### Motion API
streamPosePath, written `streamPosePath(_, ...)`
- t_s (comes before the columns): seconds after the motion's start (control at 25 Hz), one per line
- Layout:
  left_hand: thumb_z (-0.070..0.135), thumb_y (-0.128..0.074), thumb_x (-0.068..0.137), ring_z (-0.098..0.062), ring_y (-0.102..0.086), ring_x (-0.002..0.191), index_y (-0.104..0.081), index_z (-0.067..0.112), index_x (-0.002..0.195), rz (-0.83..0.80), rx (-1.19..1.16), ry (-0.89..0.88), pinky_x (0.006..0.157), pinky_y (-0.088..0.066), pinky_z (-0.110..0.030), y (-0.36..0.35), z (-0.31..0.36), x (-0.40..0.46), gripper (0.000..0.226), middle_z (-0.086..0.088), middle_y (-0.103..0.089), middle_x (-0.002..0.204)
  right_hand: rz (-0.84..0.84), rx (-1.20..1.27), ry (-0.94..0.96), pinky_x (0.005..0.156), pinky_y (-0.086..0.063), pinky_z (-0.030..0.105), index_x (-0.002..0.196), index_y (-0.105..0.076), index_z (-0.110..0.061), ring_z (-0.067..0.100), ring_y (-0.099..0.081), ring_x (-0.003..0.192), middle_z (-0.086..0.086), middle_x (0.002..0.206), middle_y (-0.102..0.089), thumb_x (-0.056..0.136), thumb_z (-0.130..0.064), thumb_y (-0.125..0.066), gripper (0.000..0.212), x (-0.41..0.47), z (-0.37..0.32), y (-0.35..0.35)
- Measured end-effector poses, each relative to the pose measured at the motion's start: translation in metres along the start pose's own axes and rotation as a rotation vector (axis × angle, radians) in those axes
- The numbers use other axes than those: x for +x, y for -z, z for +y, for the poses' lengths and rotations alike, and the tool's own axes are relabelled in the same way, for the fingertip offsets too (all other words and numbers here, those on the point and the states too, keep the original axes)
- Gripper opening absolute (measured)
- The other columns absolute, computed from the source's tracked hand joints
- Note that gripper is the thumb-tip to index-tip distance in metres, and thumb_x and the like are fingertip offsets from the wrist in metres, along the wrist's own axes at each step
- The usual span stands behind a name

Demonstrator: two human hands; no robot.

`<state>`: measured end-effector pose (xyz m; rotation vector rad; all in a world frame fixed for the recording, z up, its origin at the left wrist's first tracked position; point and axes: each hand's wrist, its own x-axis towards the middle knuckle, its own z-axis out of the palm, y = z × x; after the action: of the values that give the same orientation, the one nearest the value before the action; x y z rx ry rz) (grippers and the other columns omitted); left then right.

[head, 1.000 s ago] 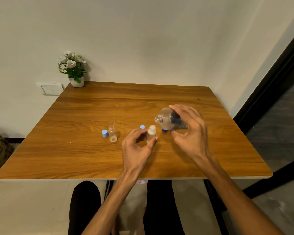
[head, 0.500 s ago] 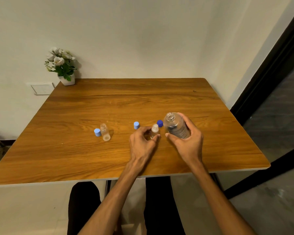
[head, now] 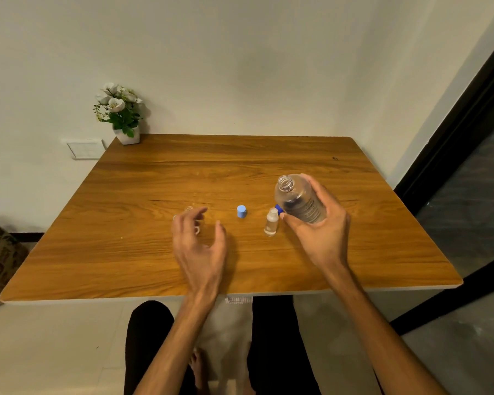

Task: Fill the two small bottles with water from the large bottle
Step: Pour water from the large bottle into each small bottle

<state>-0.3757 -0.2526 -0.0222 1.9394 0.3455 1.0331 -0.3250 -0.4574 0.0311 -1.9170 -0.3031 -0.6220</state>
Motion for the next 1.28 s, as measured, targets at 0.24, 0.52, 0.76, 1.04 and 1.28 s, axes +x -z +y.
streamPosePath(0.24, 0.033, -0.085, 0.084, -0.026, -0.055, 0.119, -0.056, 0.009, 0.142, -0.091, 0.145, 0.192, 0.097, -0.049, -0.041, 0.011, -0.033, 0.030, 0.069, -0.012, -0.057, 0.134, -0.035, -0.124, 0.172, 0.103, -0.055, 0.027, 0.147, -0.058, -0.021, 0.011, -0.058, 0.131, -0.003, 0.141, -0.066, 0.066, -0.013, -0.097, 0.090, 0.013, -0.030, -0.012)
streamPosePath(0.52, 0.035, -0.077, 0.085, -0.024, -0.063, 0.103, -0.073, 0.013, 0.117, -0.066, -0.012, 0.151, 0.090, -0.056, -0.052, 0.020, -0.029, 0.035, 0.039, 0.001, -0.066, 0.110, -0.119, -0.209, 0.283, 0.107, -0.050, 0.030, 0.148, -0.058, -0.020, 0.021, -0.057, 0.132, 0.002, 0.140, -0.066, 0.066, -0.008, -0.092, 0.089, 0.028, -0.046, -0.028)
streamPosePath(0.76, 0.028, -0.082, 0.083, -0.012, -0.069, 0.099, -0.074, 0.013, 0.112, -0.074, -0.153, -0.025, 0.085, -0.060, -0.032, 0.033, 0.016, 0.040, 0.034, 0.004, -0.073, 0.108, -0.145, -0.258, 0.403, 0.111, -0.049, 0.046, 0.148, -0.057, -0.019, 0.023, -0.058, 0.134, 0.003, 0.141, -0.066, 0.068, -0.008, -0.089, 0.086, 0.046, -0.058, -0.026)
streamPosePath(1.04, 0.037, -0.080, 0.083, -0.012, -0.070, 0.089, -0.074, 0.016, 0.112, -0.097, -0.312, -0.077, 0.075, -0.063, -0.034, 0.043, 0.053, 0.041, 0.036, 0.002, -0.074, 0.101, -0.171, -0.347, 0.589, 0.110, -0.049, 0.049, 0.145, -0.059, -0.015, 0.026, -0.056, 0.135, 0.007, 0.143, -0.064, 0.073, -0.008, -0.084, 0.077, 0.063, -0.070, -0.019)
streamPosePath(1.28, 0.029, -0.085, 0.082, -0.013, -0.071, 0.091, -0.076, 0.011, 0.113, -0.086, -0.344, -0.098, 0.076, -0.062, -0.029, 0.043, 0.062, 0.036, 0.037, 0.000, -0.074, 0.104, -0.169, -0.388, 0.700, 0.108, -0.049, 0.054, 0.144, -0.061, -0.012, 0.032, -0.055, 0.135, 0.013, 0.143, -0.063, 0.074, -0.007, -0.082, 0.073, 0.071, -0.073, -0.016)
